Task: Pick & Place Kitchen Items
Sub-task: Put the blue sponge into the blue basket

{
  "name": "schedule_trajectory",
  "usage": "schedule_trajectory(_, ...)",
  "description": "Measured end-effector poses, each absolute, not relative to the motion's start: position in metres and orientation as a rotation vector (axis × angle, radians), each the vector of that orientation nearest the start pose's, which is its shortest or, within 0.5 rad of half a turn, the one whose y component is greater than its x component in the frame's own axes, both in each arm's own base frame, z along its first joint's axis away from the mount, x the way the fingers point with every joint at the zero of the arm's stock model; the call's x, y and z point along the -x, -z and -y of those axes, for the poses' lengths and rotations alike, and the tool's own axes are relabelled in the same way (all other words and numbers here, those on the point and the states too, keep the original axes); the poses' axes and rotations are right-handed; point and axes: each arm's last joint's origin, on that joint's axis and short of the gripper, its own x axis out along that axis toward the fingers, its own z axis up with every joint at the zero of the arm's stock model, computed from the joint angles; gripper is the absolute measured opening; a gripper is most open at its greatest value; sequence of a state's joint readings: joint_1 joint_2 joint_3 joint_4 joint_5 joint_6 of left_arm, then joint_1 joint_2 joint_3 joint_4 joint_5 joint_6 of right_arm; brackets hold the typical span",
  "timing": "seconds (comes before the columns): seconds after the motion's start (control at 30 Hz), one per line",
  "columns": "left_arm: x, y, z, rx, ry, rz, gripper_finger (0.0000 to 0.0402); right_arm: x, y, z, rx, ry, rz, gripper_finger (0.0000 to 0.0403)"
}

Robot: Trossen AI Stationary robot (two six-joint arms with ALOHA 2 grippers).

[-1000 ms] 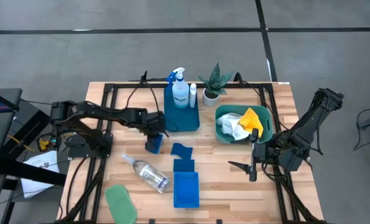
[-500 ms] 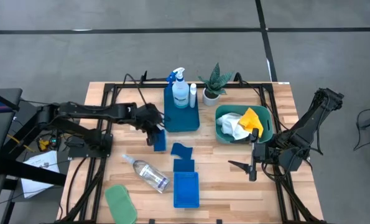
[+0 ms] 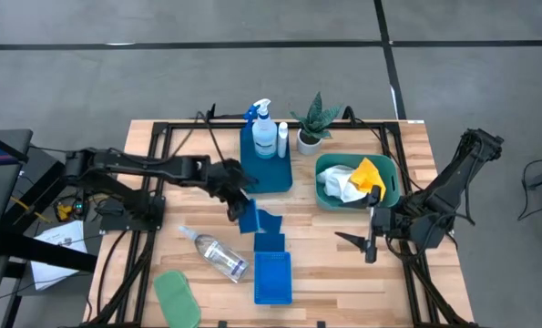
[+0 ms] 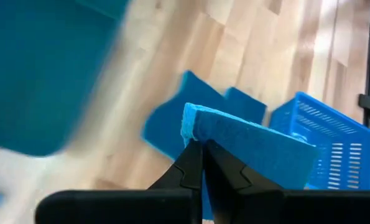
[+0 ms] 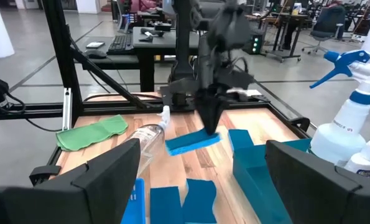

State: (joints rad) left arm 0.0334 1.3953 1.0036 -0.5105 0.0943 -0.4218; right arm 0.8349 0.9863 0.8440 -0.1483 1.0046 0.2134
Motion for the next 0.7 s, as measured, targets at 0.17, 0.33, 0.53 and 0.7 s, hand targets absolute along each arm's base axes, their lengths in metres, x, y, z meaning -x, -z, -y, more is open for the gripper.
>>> schedule_trajectory(0.17,-0.304,-0.241,0.025,0.471,-0.098,-0.912,0.0000,-0.154,-0.326,-0.133,0.027,0.188,-0.156,0.0336)
schedule_trajectory(0.33,-0.314,-0.242,0.054,0.523,-0.067,-0.857,0.0000,-0.150,-0.331,-0.127,0.030,0.192,-0.141,0.0336)
schedule_trajectory(0.53,-0.313,-0.247,0.078,0.562,-0.057,-0.806,0.0000,-0.147,-0.338,-0.118,0.025,0.204,-0.121,0.0336)
schedule_trajectory(0.7,-0.318,-0.244,0.095,0.590,-0.026,-0.771,0.0000,-0.147,-0.340,-0.116,0.041,0.206,-0.116,0.0336)
